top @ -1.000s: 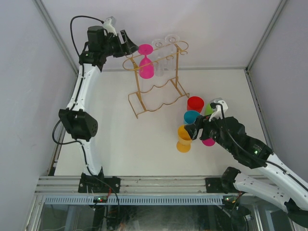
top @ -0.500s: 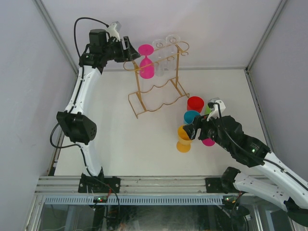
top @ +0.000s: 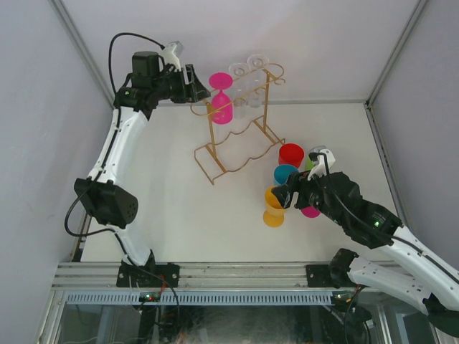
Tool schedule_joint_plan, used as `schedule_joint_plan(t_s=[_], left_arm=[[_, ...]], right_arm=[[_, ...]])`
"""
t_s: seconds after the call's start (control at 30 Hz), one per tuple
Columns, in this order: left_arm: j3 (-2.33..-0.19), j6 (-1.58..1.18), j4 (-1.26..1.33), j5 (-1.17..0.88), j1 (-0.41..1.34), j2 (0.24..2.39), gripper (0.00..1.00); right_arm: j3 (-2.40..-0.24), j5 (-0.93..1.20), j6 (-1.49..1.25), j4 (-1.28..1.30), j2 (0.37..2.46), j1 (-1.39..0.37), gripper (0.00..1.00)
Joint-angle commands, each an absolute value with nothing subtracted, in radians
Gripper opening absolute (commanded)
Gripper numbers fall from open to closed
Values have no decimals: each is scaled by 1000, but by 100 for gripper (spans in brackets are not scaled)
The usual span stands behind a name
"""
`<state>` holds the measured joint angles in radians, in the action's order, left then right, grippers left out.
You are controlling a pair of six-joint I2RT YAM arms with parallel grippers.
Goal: Take the wine glass off the wine glass rack
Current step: Adjust the wine rack at the center of the board.
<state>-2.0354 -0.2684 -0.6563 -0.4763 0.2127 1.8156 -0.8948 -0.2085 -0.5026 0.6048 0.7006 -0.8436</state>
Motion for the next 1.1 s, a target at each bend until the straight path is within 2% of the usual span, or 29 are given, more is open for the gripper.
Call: schedule_joint_plan(t_s=[0.0,0.4,0.53,0.77,1.07], left_arm=[[-1981,-256,-638,-511,243,1711,68],[-1773,-281,-612,-511,296,1577,66],[-1766,-267,-609,-420,296,1541,72],[-1892,-260,-640,-352,264,1602,83],[-2248,-330,-675,-397,238,1844,87]], right_arm=[[-894,-209,-527,610,698,-838,69],[-894,-218,-517,624,704,-836,70],[-894,-219,-515,620,706,-836,69],[-895,-226,-509,623,703,-833,70],[-894,-237,-513,642,688,-828,70]])
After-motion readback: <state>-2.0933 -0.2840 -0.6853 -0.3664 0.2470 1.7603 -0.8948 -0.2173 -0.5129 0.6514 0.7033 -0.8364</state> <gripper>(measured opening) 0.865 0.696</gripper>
